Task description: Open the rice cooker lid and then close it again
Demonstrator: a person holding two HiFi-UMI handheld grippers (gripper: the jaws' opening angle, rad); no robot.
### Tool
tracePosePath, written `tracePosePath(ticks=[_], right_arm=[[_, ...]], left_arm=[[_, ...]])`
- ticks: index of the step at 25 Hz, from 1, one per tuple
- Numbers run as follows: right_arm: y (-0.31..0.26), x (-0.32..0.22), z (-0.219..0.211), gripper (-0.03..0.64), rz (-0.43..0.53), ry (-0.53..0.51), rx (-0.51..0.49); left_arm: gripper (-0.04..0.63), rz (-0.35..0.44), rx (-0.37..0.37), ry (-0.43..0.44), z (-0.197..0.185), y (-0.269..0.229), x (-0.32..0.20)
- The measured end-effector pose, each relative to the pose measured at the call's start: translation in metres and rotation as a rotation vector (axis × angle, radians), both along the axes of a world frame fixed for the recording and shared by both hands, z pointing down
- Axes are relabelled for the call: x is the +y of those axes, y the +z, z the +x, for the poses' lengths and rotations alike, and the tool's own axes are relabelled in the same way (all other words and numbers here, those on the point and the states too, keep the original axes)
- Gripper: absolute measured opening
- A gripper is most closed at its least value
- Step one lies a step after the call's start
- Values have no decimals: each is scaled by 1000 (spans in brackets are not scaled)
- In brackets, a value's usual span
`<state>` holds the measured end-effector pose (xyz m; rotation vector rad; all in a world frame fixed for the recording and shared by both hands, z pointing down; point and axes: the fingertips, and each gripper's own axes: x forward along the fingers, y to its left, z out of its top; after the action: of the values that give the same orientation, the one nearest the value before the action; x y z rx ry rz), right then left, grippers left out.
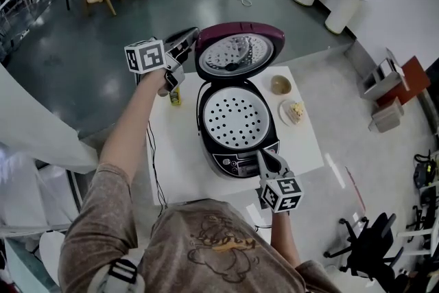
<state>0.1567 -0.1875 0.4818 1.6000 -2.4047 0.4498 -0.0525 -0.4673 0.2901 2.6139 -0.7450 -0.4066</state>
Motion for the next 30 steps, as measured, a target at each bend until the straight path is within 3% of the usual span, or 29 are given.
tracePosePath(ticks=[7, 14, 17, 22, 24, 30], right_arm=[[0, 0, 0, 2, 1, -2, 1], [0, 0, 0, 2, 5, -4, 7], [-1, 0, -1, 2, 3, -3, 5], [-2, 1, -1, 2, 4, -2, 4], [-2, 0, -1, 2, 6, -2, 6], [-1, 1, -1, 2, 5, -9, 2]], left_arm=[[17, 64, 31, 5, -9, -19, 10], [22, 101, 6, 32, -14, -25, 22], [114, 108, -23, 61, -10, -24, 28], [189, 119, -32, 109, -6, -25, 38], [256, 130, -46, 132, -1, -23, 42], [284, 155, -90, 167, 15, -21, 48]])
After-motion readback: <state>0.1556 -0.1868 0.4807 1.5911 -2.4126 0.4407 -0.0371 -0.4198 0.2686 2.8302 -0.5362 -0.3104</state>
